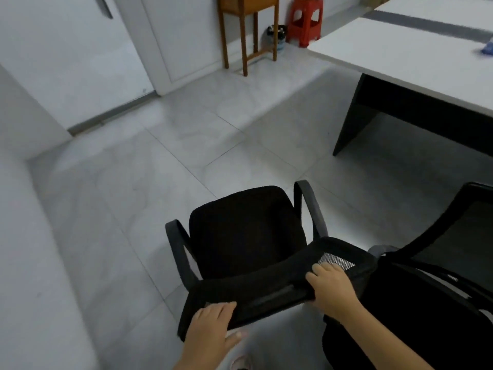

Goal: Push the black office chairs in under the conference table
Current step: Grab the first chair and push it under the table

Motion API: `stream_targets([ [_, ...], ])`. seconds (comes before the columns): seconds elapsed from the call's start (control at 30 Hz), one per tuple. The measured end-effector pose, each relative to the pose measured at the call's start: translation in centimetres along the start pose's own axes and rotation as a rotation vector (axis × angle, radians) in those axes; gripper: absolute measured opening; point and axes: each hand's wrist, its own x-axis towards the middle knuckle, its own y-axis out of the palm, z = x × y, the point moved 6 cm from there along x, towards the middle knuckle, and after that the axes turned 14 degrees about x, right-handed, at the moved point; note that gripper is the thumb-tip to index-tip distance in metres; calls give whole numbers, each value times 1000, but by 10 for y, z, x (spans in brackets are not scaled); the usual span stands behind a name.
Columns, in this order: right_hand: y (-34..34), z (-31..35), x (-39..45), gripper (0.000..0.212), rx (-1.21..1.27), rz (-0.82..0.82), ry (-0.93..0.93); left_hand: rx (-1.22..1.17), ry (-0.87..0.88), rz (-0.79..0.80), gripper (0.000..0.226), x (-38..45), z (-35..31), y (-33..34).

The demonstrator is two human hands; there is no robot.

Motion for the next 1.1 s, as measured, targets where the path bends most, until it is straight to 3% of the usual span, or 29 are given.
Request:
stream_targets([
  [0.1,1,12,0,42,11,-78,23,23,79,-182,57,2,9,-9],
  [0.23,6,34,-5,29,85,-297,70,111,148,-429,83,3,40,-4],
  [0.3,11,47,-3,11,89,-392,106,116,205,-485,84,12,63,-5],
  [0.37,15,65,1,6,142,-487,131,143,286,-513,82,26,85,-11],
  [0.47,20,95,14,28,176,-588,189,164,421,-568,80,54,119,-25],
  [0.63,22,129,50,44,100,-570,319,116,616,-578,77,103,161,-38],
  [0.8,11,138,72,68,81,-620,340,145,748,-444,41,139,180,-39],
  [0.93,-1,131,83,84,48,-726,373,191,790,-452,48,169,192,-41],
  [1.0,-4,127,97,84,28,-717,369,168,809,-508,51,185,196,-46],
  [1.1,-11,114,125,77,9,-683,333,164,819,-595,73,212,199,-57],
])
